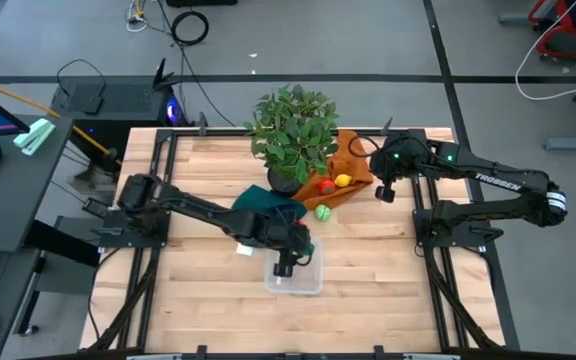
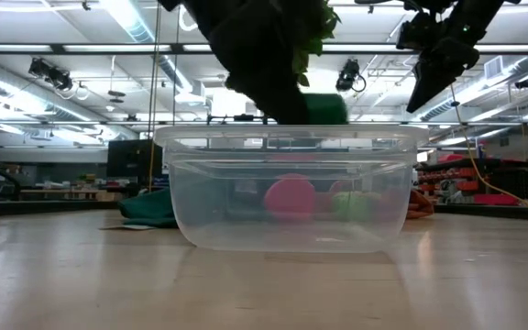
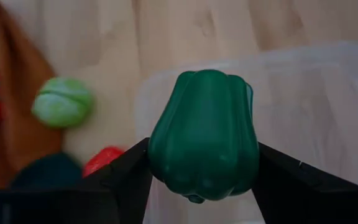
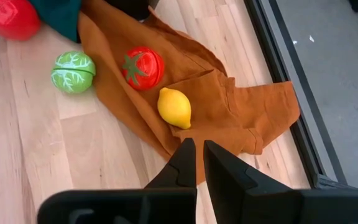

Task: Pick and placing Produce into tupperware
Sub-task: Put the bell pepper into the transparent bin

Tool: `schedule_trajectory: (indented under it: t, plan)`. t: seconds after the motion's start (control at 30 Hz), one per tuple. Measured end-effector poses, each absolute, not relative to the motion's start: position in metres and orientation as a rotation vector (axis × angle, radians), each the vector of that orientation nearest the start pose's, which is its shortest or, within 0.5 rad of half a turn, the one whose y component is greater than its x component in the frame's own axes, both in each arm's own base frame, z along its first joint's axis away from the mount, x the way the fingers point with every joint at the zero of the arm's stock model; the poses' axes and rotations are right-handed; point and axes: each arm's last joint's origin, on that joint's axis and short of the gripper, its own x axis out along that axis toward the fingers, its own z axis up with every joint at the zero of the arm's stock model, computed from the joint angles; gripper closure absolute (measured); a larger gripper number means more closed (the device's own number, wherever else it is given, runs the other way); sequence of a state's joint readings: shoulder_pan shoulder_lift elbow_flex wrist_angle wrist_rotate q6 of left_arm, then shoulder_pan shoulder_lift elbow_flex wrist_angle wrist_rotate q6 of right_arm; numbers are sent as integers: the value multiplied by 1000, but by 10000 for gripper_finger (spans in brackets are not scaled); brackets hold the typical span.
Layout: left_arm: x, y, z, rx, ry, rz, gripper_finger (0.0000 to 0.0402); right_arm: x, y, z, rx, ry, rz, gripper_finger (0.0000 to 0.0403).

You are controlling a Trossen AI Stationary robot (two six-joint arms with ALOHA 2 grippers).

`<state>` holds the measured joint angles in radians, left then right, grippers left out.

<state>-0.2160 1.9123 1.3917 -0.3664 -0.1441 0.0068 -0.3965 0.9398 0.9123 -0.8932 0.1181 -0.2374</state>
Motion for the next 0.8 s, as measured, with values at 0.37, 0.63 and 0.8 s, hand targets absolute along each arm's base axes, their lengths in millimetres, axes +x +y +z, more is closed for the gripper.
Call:
schedule_trajectory:
  t: [0.37, 0.63, 0.8]
  plan:
    - [396, -95, 186, 102, 1027, -114, 154, 155, -69, 293, -87, 970, -365, 402]
    - [398, -97, 178, 51, 1049, -146, 165, 155, -69, 293, -87, 970, -365, 402]
    - [398, -97, 168, 53, 1086, -144, 153, 155, -69, 293, -87, 970, -365, 402]
